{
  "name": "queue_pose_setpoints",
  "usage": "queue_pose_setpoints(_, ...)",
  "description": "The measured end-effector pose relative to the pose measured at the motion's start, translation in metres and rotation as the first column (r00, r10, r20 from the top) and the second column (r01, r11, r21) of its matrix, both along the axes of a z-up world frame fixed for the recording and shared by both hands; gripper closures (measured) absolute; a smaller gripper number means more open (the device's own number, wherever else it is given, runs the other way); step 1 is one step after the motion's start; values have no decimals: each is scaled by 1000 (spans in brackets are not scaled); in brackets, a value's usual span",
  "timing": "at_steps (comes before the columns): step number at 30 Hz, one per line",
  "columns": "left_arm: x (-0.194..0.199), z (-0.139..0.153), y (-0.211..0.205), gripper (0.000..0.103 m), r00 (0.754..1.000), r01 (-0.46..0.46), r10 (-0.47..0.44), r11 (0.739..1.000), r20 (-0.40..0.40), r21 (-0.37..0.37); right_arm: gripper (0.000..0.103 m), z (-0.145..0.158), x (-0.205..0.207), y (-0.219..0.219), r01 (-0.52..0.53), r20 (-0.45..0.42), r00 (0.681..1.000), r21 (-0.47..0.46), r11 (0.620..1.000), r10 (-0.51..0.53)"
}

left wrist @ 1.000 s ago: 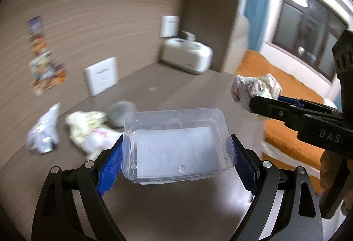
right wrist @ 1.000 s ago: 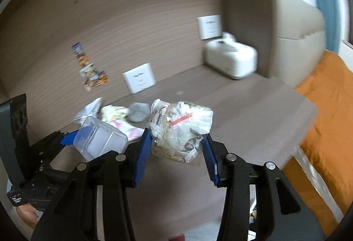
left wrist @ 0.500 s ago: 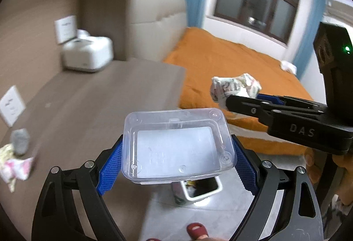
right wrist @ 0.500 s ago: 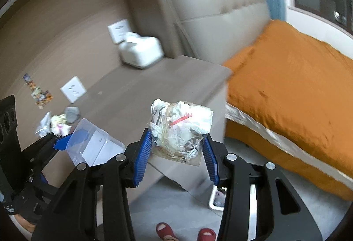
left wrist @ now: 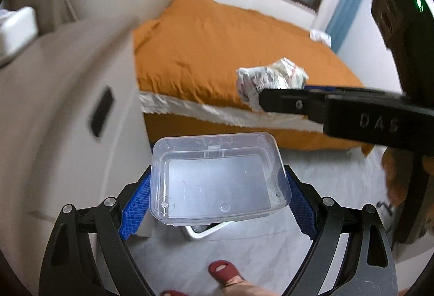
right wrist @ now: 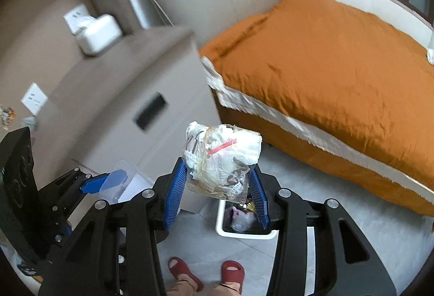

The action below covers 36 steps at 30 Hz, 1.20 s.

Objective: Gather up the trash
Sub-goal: 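Carry the box and paper bundle to the white bin and open both tools, then move both open tools back up toward the desk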

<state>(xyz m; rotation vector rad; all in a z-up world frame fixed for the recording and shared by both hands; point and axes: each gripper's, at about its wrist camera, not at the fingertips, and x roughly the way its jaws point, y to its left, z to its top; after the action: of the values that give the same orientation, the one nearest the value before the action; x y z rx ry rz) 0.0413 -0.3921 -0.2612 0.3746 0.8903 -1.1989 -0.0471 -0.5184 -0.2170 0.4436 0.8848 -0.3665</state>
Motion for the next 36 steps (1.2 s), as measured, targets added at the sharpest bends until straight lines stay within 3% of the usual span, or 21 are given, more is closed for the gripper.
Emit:
queue_pose_setpoints(11,-5,-169,-66,16,998,66,-65,994,-21,90,56,-156,15,-36,-16,-115,993,53,998,22)
queue_pose_setpoints(20,2,-264,-84,16,996,72,-64,986,-59,149,55,-270,35,-39,-53,-192,979,47,998,61)
queue_pose_setpoints(22,6,-288,-89,14,997,66,-57,982,-60,174,37,-294,41,-37,-83,-228,969,45,996,91)
queue_pose_setpoints(23,7,-295,-89,4,997,60,-50,981,-57,185,9,-305,43,-36,-95,-246,964,37,995,101)
queue_pose_setpoints(24,8,-304,-90,5,998,48,-39,979,-53,197,5,-311,43,-36,-99,-250,963,35,994,104)
queue_pose_setpoints(29,12,-319,-83,5,999,31,-22,974,-43,223,5,-329,40,-34,-90,-273,956,62,994,104)
queue_pose_setpoints(36,8,-288,-60,5,999,38,-36,972,-12,231,5,-295,37,-29,-65,-254,964,80,995,84)
